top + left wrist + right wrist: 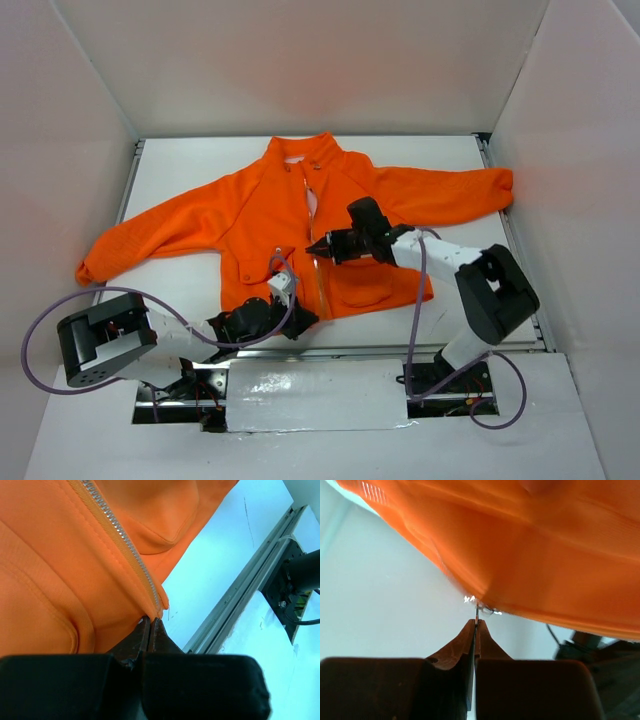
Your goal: Zip up the jacket
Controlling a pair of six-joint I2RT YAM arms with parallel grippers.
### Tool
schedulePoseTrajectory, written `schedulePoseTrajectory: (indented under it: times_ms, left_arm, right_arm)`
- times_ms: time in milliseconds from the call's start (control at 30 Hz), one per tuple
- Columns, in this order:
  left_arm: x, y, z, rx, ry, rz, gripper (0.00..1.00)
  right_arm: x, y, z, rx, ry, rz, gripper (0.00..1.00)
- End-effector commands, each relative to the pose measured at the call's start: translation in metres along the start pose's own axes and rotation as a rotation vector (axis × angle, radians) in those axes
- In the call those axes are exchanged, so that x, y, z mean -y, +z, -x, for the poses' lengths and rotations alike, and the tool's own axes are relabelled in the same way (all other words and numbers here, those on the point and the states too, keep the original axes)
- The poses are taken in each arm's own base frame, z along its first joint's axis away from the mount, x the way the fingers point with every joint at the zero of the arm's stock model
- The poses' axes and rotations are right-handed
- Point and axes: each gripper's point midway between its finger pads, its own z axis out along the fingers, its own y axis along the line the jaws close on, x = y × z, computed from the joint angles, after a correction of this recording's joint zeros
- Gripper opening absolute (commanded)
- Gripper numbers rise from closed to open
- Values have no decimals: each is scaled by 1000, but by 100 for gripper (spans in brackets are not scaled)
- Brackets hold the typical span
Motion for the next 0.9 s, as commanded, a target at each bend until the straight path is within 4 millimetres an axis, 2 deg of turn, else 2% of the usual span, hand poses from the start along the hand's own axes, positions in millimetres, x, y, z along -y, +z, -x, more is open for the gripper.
schedulePoseTrajectory:
  times_ms: [0,33,67,133,167,233,367,400,467,600,667,700,733,767,800,833,867]
  left_arm:
    - [10,-11,-30,-110,25,-59,0]
    - [10,-12,-30,-111,23,-57,0]
    - [10,-12,-30,-110,23,-58,0]
    - [12,-12,-30,-111,26,-63,0]
    - [14,-11,-29,-113,26,-69,0]
    - [16,-10,-30,-120,30,-73,0]
    - [21,-9,-30,-124,40,-72,0]
    - [21,-9,-31,-128,40,-67,0]
    - [26,-9,-31,-126,42,-75,0]
    - [30,-10,-32,-127,44,-78,0]
    - [30,-9,-32,-130,44,-73,0]
    - [31,-8,-31,-127,48,-70,0]
    - [31,-7,-31,-129,49,-68,0]
    - [31,-7,-31,-130,49,-67,0]
    - [32,-6,-30,-130,51,-69,0]
    - [34,-5,-30,-128,51,-74,0]
    - [35,-5,-30,-129,52,-78,0]
  right_arm:
    - [-79,-10,3,35,87,152,0]
    - [-80,-7,9,56,97,133,0]
    - [-94,-6,12,67,84,150,0]
    - [-102,-2,22,109,92,145,0]
    - [-115,1,32,133,75,165,0]
    - [-129,4,45,175,62,197,0]
    - [-175,15,73,213,3,244,0]
    - [-182,16,76,210,-11,241,0]
    - [-210,17,79,200,-41,284,0]
    - [-256,26,82,148,-125,376,0]
    - [-275,30,74,72,-180,432,0]
    - [-287,41,76,36,-206,458,0]
    - [-291,45,70,-32,-230,464,0]
    - [-305,44,62,-87,-280,529,0]
    - [-317,55,64,-140,-289,569,0]
    - [-327,50,52,-223,-344,637,0]
    - [-344,36,37,-278,-350,695,0]
